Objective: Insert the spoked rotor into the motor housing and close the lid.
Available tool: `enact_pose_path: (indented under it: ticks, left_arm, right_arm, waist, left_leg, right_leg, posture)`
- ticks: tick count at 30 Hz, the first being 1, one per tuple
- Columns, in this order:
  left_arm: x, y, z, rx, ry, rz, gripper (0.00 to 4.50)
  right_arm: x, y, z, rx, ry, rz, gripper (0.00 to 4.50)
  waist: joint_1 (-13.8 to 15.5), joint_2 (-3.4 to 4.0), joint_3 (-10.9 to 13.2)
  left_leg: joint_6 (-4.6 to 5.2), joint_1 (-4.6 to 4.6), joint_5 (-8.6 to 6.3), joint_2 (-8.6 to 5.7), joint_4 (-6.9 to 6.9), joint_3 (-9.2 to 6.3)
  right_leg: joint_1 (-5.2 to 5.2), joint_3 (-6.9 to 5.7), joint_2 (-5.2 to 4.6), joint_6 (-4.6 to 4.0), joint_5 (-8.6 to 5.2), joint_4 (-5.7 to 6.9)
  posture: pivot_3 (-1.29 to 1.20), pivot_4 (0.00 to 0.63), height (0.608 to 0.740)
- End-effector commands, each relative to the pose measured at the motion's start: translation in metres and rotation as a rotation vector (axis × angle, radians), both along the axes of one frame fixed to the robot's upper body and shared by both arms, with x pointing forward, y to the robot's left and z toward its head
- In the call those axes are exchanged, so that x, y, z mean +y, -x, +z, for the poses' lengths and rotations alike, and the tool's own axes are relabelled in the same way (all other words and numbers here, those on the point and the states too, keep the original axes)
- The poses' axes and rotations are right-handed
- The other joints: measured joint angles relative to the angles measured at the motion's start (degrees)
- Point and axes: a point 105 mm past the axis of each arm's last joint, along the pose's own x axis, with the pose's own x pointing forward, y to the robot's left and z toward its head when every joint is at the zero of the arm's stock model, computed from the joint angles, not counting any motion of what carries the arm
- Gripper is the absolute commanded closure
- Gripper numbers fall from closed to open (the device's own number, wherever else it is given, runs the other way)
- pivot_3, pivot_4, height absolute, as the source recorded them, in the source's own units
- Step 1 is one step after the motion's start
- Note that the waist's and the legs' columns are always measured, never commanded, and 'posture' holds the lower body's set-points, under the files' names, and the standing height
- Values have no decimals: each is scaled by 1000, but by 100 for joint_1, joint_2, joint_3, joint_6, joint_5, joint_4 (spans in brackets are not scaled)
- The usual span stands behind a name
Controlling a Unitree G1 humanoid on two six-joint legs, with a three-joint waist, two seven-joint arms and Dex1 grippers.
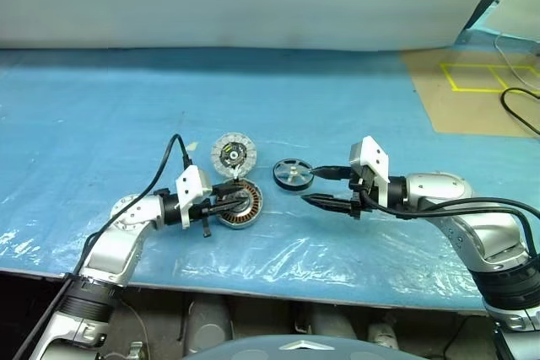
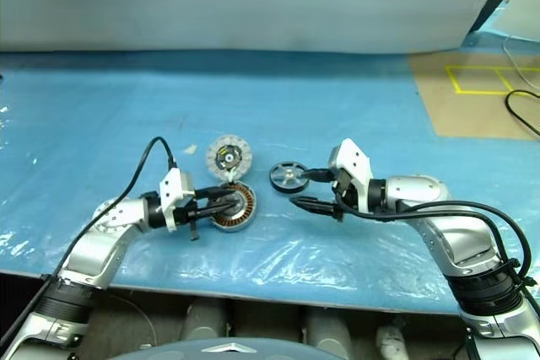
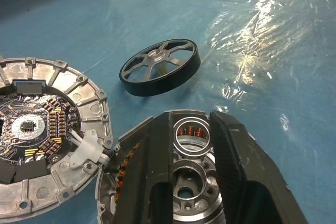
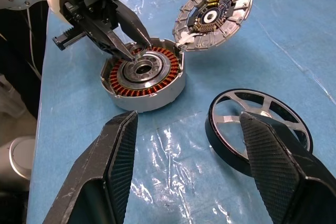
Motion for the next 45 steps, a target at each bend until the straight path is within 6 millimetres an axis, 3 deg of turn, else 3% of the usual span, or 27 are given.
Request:
enact_pose_path:
  ticks: [1, 34, 44, 45]
  left_arm:
    - [-5, 2, 4, -27, -20, -20, 3825]
    - [4, -9, -16, -22, -69, 46, 3825]
    - [7, 0, -26, 30, -92, 14, 3825]
    - [7, 1, -26, 35, -93, 8, 3475]
  right_arm:
    - [5, 4, 9, -38, -1, 30, 1275]
    - [3, 3, 4, -37, 11, 5, 1275]
    - [3, 2, 4, -38, 11, 5, 1275]
    - [3, 2, 4, -38, 11, 5, 1275]
  waist:
    - [-6, 0, 0]
    - [-1, 0, 0]
    - [-5, 0, 0]
    - [-5, 0, 0]
  left_leg:
    - [0, 0, 0, 0, 0, 0]
    - [0, 0, 0, -1, 3, 0]
    - [0, 1, 0, 0, 1, 0]
    - [0, 1, 0, 0, 1, 0]
  right_leg:
    - [0, 0, 0, 0, 0, 0]
    - [2, 0, -1, 0, 0, 1]
    - [2, 0, 0, 0, 0, 1]
    - [2, 0, 0, 0, 0, 1]
  posture:
    - [0, 150, 740]
    - [0, 150, 740]
    - [0, 150, 740]
    - [0, 150, 740]
